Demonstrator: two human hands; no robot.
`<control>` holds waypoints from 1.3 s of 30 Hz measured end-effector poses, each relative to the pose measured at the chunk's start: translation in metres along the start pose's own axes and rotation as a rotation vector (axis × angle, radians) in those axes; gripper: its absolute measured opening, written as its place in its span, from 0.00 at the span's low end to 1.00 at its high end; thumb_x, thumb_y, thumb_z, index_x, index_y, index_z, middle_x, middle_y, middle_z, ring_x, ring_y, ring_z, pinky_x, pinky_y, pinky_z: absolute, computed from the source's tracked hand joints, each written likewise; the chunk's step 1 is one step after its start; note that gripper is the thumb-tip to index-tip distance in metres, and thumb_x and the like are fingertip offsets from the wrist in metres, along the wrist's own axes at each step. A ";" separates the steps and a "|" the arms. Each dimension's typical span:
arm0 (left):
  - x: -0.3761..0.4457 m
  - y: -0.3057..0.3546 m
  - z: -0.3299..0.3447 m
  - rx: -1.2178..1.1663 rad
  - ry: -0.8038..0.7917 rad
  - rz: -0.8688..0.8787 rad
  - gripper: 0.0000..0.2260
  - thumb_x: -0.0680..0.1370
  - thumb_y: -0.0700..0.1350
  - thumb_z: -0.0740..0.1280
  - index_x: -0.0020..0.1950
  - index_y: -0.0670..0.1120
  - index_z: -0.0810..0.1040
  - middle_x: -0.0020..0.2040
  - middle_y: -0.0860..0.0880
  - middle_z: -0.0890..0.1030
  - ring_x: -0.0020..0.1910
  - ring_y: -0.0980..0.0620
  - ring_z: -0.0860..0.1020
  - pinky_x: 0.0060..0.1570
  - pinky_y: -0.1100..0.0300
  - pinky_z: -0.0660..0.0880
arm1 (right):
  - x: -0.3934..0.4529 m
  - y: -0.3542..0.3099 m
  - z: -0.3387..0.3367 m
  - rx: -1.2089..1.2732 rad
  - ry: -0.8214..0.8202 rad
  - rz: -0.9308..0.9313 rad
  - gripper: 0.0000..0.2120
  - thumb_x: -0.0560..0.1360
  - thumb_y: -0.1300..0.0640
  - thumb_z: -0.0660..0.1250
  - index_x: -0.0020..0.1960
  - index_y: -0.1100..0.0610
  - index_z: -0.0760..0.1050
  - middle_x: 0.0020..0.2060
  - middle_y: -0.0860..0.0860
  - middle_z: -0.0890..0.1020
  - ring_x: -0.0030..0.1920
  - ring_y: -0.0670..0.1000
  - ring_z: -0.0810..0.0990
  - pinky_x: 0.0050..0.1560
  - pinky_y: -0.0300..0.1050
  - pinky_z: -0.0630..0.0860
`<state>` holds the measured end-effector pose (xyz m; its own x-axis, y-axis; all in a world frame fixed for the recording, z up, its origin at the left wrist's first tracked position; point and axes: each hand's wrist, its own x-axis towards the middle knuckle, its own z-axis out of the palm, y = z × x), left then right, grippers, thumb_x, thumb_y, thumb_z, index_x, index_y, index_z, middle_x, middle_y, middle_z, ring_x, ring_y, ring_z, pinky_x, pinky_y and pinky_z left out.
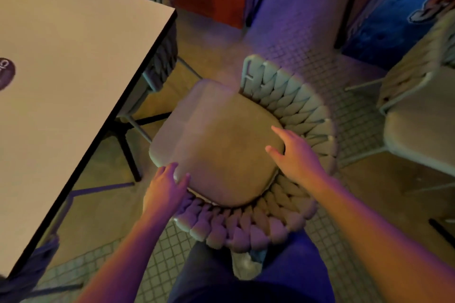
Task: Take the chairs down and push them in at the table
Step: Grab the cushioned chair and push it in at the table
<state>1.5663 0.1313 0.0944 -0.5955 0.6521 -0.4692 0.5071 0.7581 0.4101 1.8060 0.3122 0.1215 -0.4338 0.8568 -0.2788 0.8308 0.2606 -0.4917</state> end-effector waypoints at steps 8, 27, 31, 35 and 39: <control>-0.008 0.032 0.054 -0.316 0.191 -0.403 0.23 0.76 0.51 0.66 0.68 0.44 0.72 0.62 0.40 0.77 0.62 0.42 0.75 0.64 0.51 0.68 | 0.106 0.018 0.009 -0.056 -0.241 -0.207 0.29 0.77 0.44 0.63 0.76 0.48 0.61 0.71 0.50 0.70 0.71 0.52 0.68 0.66 0.51 0.71; -0.117 0.073 0.170 -0.439 0.644 -1.008 0.22 0.75 0.50 0.62 0.69 0.46 0.70 0.64 0.37 0.71 0.62 0.35 0.70 0.60 0.42 0.69 | 0.132 0.109 -0.023 -0.199 -0.268 -0.439 0.30 0.76 0.52 0.67 0.75 0.53 0.62 0.69 0.56 0.71 0.69 0.57 0.70 0.64 0.51 0.70; -0.113 0.048 0.184 -0.533 0.620 -1.000 0.27 0.77 0.50 0.63 0.75 0.47 0.63 0.69 0.37 0.68 0.66 0.37 0.70 0.63 0.46 0.67 | 0.177 0.136 -0.048 -0.234 -0.141 -0.348 0.32 0.73 0.60 0.69 0.75 0.58 0.62 0.69 0.61 0.68 0.69 0.62 0.67 0.67 0.55 0.66; -0.091 0.041 0.190 -0.727 0.603 -1.070 0.25 0.75 0.50 0.66 0.71 0.48 0.66 0.64 0.39 0.77 0.60 0.38 0.75 0.57 0.49 0.72 | 0.215 0.145 -0.047 -0.328 -0.237 -0.242 0.38 0.74 0.62 0.68 0.78 0.54 0.54 0.71 0.63 0.64 0.69 0.65 0.67 0.64 0.57 0.68; -0.075 0.034 0.193 -0.768 0.635 -1.204 0.21 0.74 0.52 0.67 0.62 0.45 0.68 0.59 0.37 0.78 0.56 0.36 0.77 0.52 0.48 0.72 | 0.236 0.143 -0.043 -0.355 -0.306 -0.126 0.43 0.74 0.61 0.68 0.80 0.50 0.45 0.70 0.65 0.66 0.68 0.66 0.69 0.64 0.58 0.68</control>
<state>1.7480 0.1098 -0.0073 -0.6578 -0.5727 -0.4892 -0.7532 0.4983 0.4294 1.8369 0.5707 0.0209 -0.5767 0.6525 -0.4916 0.8100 0.5352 -0.2398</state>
